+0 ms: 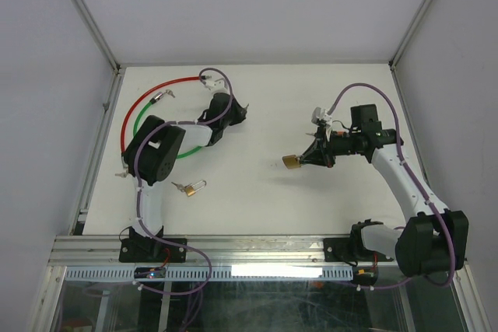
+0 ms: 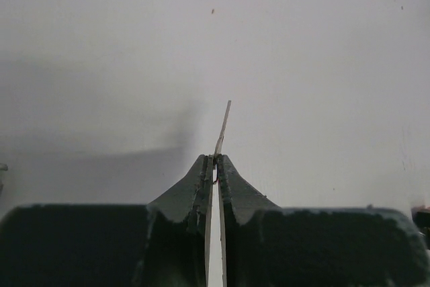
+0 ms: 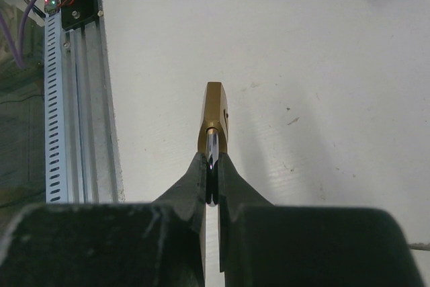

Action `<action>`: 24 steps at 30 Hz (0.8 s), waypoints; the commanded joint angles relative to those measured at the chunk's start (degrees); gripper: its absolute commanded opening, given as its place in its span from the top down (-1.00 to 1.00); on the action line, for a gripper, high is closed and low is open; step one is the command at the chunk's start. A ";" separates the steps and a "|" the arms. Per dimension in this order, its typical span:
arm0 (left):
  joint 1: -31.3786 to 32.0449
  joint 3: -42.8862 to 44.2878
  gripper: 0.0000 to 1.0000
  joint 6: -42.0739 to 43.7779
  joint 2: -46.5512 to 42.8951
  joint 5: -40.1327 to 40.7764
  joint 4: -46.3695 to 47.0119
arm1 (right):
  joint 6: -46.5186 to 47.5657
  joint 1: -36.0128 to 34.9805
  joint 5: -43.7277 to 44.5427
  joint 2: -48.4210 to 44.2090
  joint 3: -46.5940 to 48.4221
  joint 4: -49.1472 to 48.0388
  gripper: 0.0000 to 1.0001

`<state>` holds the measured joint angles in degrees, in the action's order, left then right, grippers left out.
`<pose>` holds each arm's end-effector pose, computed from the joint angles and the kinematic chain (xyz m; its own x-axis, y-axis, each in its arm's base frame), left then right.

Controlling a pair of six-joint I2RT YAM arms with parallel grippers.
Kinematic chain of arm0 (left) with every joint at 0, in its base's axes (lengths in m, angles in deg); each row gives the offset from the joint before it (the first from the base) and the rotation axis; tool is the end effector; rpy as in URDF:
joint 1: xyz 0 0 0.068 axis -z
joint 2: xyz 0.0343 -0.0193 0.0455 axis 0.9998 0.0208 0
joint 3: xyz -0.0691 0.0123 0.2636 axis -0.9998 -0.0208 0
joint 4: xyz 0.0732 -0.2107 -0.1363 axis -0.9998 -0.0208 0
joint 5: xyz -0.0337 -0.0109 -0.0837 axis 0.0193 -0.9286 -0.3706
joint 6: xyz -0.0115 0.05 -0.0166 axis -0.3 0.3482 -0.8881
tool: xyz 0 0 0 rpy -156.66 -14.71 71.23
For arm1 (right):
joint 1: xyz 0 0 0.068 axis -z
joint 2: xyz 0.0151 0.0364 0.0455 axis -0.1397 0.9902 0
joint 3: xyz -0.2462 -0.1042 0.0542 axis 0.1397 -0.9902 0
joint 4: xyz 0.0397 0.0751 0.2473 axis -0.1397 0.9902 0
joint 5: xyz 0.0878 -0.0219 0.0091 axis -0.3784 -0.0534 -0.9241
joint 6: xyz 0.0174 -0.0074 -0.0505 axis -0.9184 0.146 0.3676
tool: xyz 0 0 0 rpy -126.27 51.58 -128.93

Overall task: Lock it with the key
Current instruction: Place the key at the center of the board.

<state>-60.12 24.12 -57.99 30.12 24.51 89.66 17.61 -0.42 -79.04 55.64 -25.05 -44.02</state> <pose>0.3825 -0.2041 0.1392 -0.5563 -0.3881 -0.7348 0.0434 0.8695 -0.4921 0.2103 0.0634 0.2708 -0.2540 -0.3530 -0.9005 -0.9623 0.1862 0.1984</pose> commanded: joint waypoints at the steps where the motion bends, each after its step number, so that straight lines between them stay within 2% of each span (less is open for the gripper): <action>1: -1.16 5.01 0.83 -0.86 1.64 0.62 -3.53 | -1.63 0.25 -1.60 -0.10 0.27 -3.63 1.00; 5: -1.27 6.13 0.62 -0.45 1.50 0.69 -4.63 | -3.19 0.35 -0.74 0.49 0.03 -4.94 1.00; 9: -1.27 4.81 0.22 0.56 -1.56 2.00 -4.87 | -4.79 0.31 -0.05 1.27 -0.14 -6.56 1.00; 12: -1.27 1.76 0.10 1.03 -5.89 2.14 -4.58 | -6.24 0.30 0.01 1.88 -0.13 -8.00 1.00; 16: -1.31 -8.60 0.03 0.95 -14.44 0.07 -0.98 | -8.58 0.27 -0.76 3.32 0.58 -10.66 1.00; 19: -1.27 -16.93 -0.11 2.08 -21.87 -3.35 4.17 | -11.27 -0.43 -0.46 5.17 1.67 -13.67 1.00; 24: -1.35 -26.66 -0.64 -1.51 -35.54 -11.26 9.33 | -17.88 -1.60 1.30 12.31 6.60 -19.30 1.00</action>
<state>-61.15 2.48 -57.20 4.59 21.05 89.74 6.77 -1.12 -76.52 63.77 -24.85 -54.57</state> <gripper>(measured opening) 0.736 0.036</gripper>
